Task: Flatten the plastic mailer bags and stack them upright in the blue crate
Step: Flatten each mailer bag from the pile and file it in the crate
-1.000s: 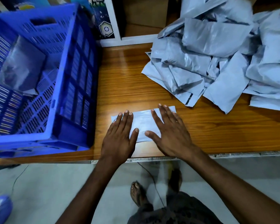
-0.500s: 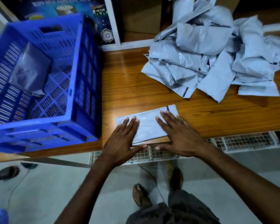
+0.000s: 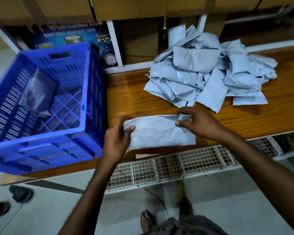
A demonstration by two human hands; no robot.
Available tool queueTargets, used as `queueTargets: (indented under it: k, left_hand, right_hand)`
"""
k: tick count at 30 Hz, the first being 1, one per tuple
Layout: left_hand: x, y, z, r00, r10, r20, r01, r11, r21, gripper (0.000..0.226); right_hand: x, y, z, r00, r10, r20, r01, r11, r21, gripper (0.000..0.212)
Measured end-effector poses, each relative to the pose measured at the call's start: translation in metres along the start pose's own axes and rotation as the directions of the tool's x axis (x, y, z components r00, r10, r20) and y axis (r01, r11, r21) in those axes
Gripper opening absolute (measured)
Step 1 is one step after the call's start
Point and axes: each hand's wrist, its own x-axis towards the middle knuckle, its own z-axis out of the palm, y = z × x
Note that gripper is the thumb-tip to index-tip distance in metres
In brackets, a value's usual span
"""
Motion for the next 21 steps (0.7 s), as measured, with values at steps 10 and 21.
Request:
queueTargets:
  k: [10, 21]
  left_hand:
    - [-0.019, -0.017, 0.088, 0.958, 0.074, 0.277, -0.192, 0.884, 0.426, 0.053]
    - [-0.035, -0.032, 0.096, 0.955, -0.029, 0.296, -0.157, 0.795, 0.586, 0.064]
  right_hand:
    - [-0.009, -0.008, 0.111, 0.995, -0.010, 0.100, 0.043, 0.942, -0.333, 0.052]
    - [-0.024, 0.037, 0.129, 0.991, 0.095, 0.090, -0.047, 0.901, -0.432, 0.076]
